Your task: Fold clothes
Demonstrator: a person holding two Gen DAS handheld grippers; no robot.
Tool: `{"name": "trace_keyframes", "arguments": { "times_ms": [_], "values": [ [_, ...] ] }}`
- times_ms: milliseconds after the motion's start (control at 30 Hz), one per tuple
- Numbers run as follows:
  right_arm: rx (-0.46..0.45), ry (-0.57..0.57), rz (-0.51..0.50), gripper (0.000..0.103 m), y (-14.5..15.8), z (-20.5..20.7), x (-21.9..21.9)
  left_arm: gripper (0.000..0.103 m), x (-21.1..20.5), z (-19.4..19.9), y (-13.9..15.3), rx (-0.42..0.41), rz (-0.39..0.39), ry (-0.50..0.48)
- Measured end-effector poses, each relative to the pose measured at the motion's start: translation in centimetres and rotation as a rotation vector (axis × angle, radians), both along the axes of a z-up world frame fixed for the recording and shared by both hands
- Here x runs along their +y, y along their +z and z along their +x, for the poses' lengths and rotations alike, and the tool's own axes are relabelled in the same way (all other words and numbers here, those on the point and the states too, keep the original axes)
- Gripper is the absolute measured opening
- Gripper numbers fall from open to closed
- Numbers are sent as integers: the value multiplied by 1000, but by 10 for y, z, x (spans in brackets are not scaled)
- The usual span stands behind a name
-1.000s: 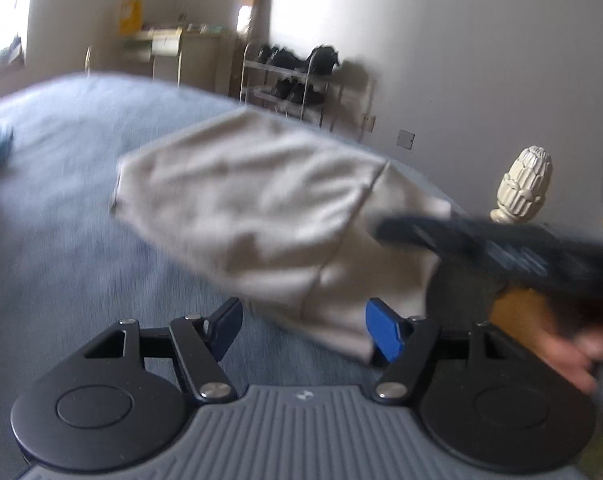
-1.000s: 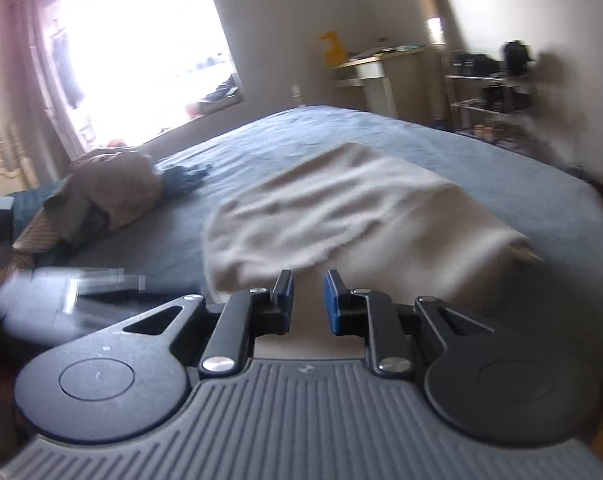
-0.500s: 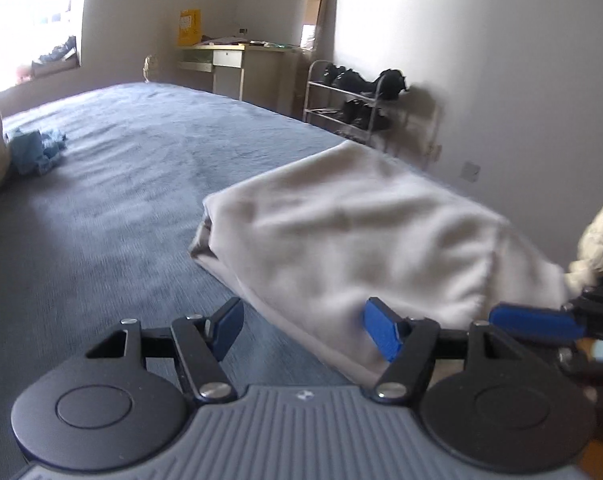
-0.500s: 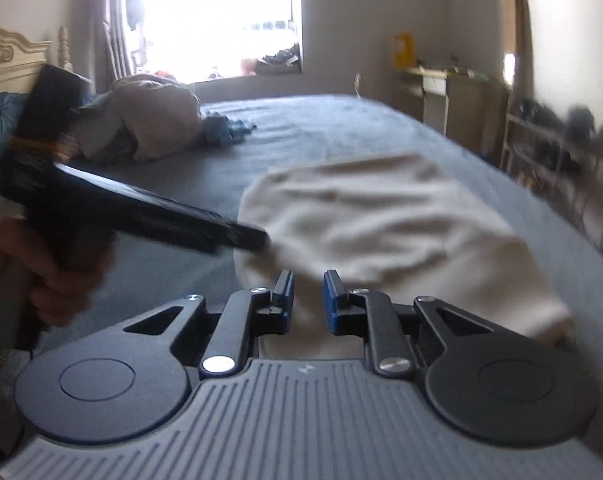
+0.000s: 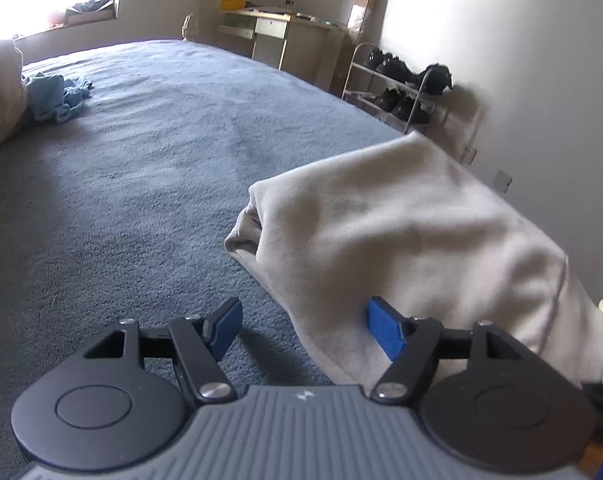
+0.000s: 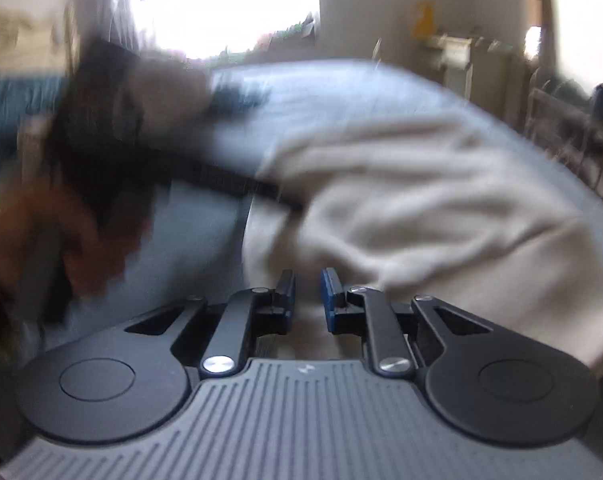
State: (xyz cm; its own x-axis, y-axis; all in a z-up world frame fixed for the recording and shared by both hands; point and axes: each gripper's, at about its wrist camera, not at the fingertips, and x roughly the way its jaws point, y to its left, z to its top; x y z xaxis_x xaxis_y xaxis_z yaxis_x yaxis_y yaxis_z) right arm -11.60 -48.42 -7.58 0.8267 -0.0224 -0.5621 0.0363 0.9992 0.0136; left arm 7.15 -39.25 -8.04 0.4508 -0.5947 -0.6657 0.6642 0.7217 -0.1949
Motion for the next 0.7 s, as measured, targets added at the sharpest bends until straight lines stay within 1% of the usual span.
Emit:
{"name": "trace_keyframes", "arguments": {
  "times_ms": [33, 67, 100, 200, 233, 267, 300, 400, 433, 533, 600, 667, 700],
  "values": [
    [8, 23, -28, 14, -1, -5, 8, 71, 1, 0, 0, -2, -5, -4],
    [12, 43, 0, 14, 4, -10, 10, 71, 2, 0, -1, -1, -9, -7],
    [-8, 34, -1, 13, 10, -11, 9, 71, 2, 1, -1, 2, -12, -7],
    [-80, -4, -24, 13, 29, -10, 4, 71, 2, 2, -1, 10, -13, 0],
    [-95, -31, -22, 13, 30, -5, -2, 71, 1, 1, 0, 3, -9, 0],
    [-92, -45, -14, 13, 27, 4, -6, 71, 1, -1, 0, -3, -4, 0],
    [-66, -37, -1, 13, 19, 11, -7, 71, 1, -1, 0, -7, -3, -2],
    [-7, 80, -89, 14, -6, 11, 34, 72, 2, 0, 0, -11, -6, -13],
    [14, 130, -79, 12, -9, 5, 45, 72, 2, 0, -1, -10, -10, -16],
    [11, 174, -97, 10, -5, -14, 59, 71, 6, 1, 0, -12, -26, -20],
    [-45, 114, -61, 10, 12, -24, 41, 69, 11, -6, 5, -41, -30, -16],
    [-116, 5, -26, 11, 30, -29, 12, 67, 17, -17, 13, -75, -55, -29],
    [-142, -52, -26, 13, 35, -29, -2, 67, 19, -24, 17, -86, -67, -46]
  ]
}}
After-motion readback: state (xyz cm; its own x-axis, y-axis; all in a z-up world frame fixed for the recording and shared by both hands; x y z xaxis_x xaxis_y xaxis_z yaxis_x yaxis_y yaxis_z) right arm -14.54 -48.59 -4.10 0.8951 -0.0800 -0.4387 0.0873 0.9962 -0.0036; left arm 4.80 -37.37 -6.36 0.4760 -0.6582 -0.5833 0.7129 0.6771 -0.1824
